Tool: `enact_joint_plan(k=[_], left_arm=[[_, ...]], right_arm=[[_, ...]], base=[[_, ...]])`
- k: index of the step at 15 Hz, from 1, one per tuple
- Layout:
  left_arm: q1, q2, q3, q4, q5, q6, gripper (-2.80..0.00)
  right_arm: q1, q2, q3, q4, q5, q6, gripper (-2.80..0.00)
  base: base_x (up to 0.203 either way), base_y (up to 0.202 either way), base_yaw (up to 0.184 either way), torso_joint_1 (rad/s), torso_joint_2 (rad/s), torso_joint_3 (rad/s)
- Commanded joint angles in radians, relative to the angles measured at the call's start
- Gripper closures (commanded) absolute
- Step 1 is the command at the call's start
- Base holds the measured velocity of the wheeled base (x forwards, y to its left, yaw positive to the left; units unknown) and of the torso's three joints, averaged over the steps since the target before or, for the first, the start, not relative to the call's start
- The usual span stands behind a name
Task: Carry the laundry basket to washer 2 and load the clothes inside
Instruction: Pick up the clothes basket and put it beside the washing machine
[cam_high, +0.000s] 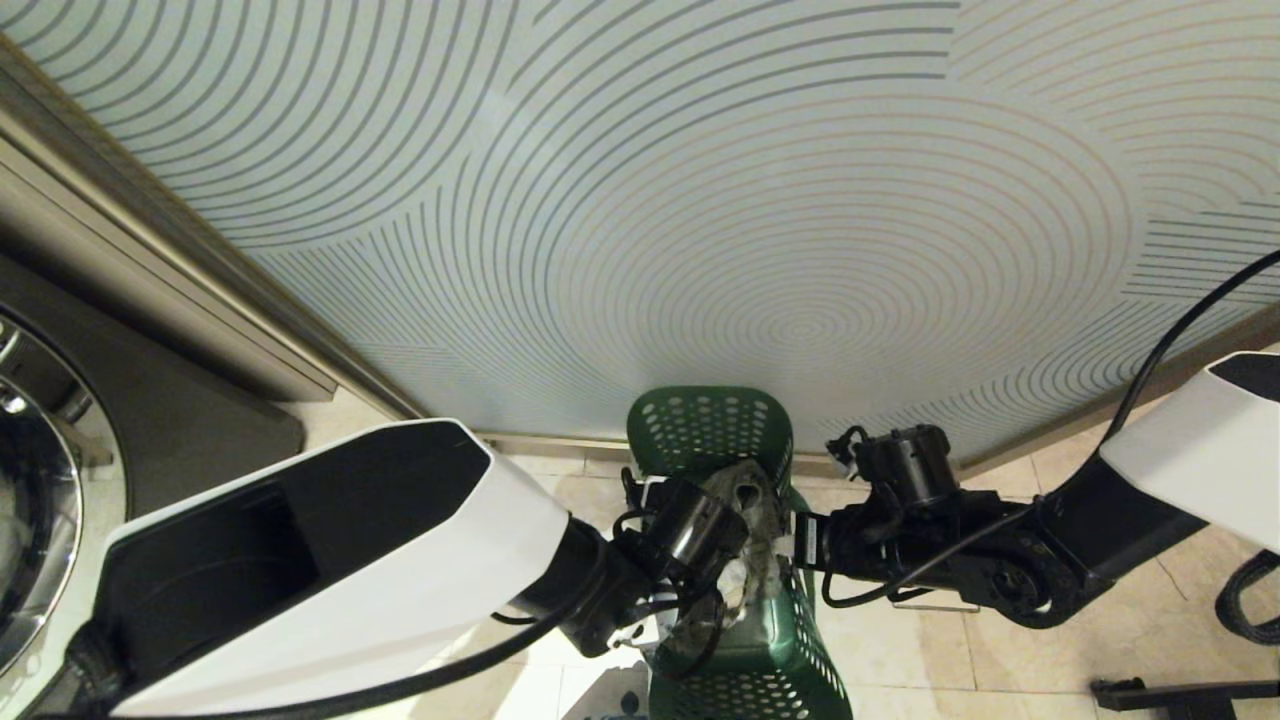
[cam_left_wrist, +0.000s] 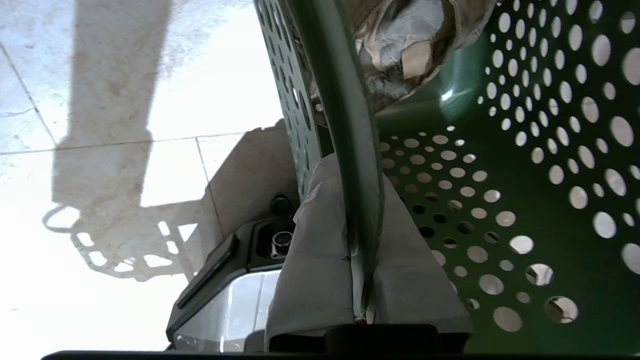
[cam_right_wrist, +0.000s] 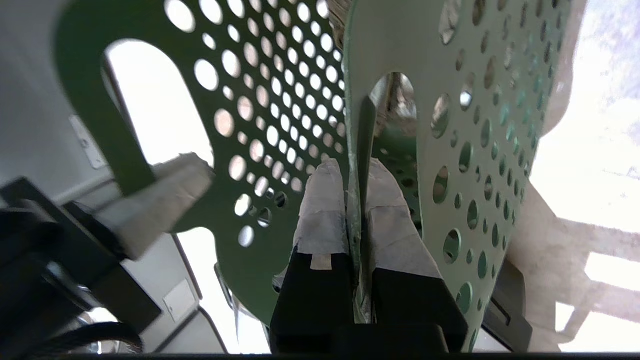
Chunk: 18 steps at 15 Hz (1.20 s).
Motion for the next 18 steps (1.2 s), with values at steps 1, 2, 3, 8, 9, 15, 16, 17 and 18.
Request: enact_joint_plan(k=[1, 2, 3, 8, 9, 15, 16, 17, 18], left_arm=[[-0.015, -0.027, 0.014, -0.001, -0.008, -0.016, 0.00], [-0.022, -0.048, 0.028, -0.001, -0.032, -0.023, 0.00], [-0.027, -0.071, 0.047, 0.001, -0.051, -0.026, 0.00], [-0.043, -0.141, 0.150, -0.002, -0.070, -0.042, 0.00], [-0.051, -0.154, 0.164, -0.007, -0.071, -0.054, 0.00], [-0.068, -0.174, 0.169, -0.009, -0.079, -0.058, 0.00], [-0.070, -0.176, 0.169, -0.009, -0.079, -0.062, 0.00], [-0.074, -0.175, 0.170, -0.009, -0.079, -0.063, 0.00], [-0.077, -0.171, 0.171, -0.008, -0.081, -0.064, 0.00]], right_arm=[[0.006, -0.053, 0.042, -0.036, 0.002, 0.002, 0.00], [0.014, -0.064, 0.062, -0.047, 0.002, 0.001, 0.00], [0.022, -0.079, 0.077, -0.054, 0.002, 0.001, 0.00], [0.063, -0.087, 0.097, -0.097, 0.000, 0.001, 0.00], [0.066, -0.087, 0.097, -0.097, -0.003, 0.001, 0.00], [0.070, -0.106, 0.097, -0.097, -0.003, 0.004, 0.00], [0.072, -0.109, 0.097, -0.097, -0.003, 0.006, 0.00], [0.072, -0.110, 0.099, -0.097, -0.003, 0.007, 0.00], [0.072, -0.112, 0.100, -0.097, -0.003, 0.007, 0.00]], base=[[0.000, 0.000, 0.000, 0.000, 0.00, 0.000], [0.000, 0.000, 0.000, 0.000, 0.00, 0.000], [0.000, 0.000, 0.000, 0.000, 0.00, 0.000], [0.000, 0.000, 0.000, 0.000, 0.00, 0.000], [0.000, 0.000, 0.000, 0.000, 0.00, 0.000], [0.000, 0.000, 0.000, 0.000, 0.00, 0.000], [0.000, 0.000, 0.000, 0.000, 0.00, 0.000], [0.000, 0.000, 0.000, 0.000, 0.00, 0.000], [0.000, 0.000, 0.000, 0.000, 0.00, 0.000]])
